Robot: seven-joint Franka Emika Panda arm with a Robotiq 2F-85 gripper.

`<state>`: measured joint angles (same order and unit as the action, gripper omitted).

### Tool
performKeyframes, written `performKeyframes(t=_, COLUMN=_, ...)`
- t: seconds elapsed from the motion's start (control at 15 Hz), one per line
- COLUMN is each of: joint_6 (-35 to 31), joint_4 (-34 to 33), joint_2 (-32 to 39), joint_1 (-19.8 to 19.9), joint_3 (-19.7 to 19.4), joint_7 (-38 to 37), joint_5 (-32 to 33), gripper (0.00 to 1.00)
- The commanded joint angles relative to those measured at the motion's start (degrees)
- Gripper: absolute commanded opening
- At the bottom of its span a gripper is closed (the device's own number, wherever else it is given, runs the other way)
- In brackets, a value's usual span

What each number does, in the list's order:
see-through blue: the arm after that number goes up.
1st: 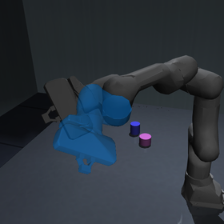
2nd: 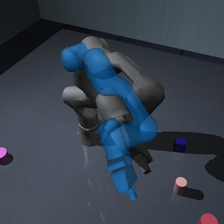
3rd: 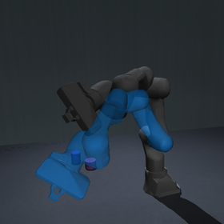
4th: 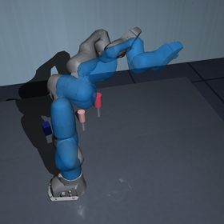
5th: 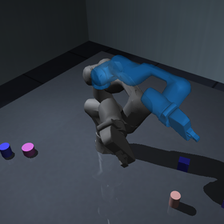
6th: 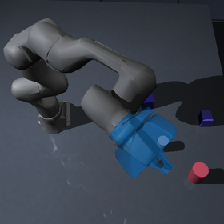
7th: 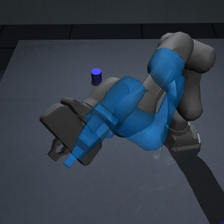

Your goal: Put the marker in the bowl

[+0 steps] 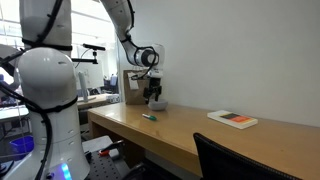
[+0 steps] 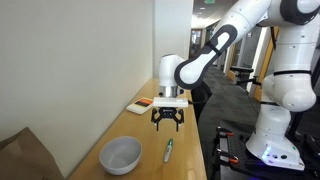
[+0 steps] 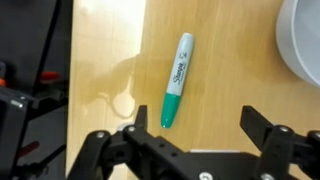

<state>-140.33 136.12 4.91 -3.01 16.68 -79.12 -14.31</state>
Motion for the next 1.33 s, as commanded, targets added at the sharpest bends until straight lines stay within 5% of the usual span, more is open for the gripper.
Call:
performKeyframes(t=0.0, joint_6=-3.94, joint_4=-1.84, joint_2=5.21, joint_1=-4.73, joint_3=-4.14, joint_7=-6.88, joint_5=0.52, gripper=1.0)
performKeyframes(t=0.67, joint_6=-12.83, joint_4=3.3, joint_2=6.46, joint_1=-10.48, joint_3=-9.08, joint_7=-10.9, joint_5=1.15, gripper=0.99)
performKeyframes(t=0.93, joint_6=-18.13, joint_4=7.0, joint_2=5.92, joint_1=-11.94, joint_3=-10.69, joint_7=-13.44, joint_5=3.16, gripper=0.83)
performKeyframes(t=1.0, joint_6=-19.12, joint_4=7.69, joint_2=5.83, joint_1=-12.23, joint_3=-11.01, joint_7=-14.25, joint_5=3.69, gripper=0.78)
performKeyframes(t=1.07, joint_6=-20.14, joint_4=8.29, joint_2=5.89, joint_1=-12.59, joint_3=-11.39, joint_7=-15.31, joint_5=4.33, gripper=0.58)
performKeyframes(t=1.27, joint_6=-21.66, joint_4=9.09, joint_2=6.15, joint_1=-13.32, joint_3=-12.02, joint_7=-16.72, joint_5=5.1, gripper=0.46)
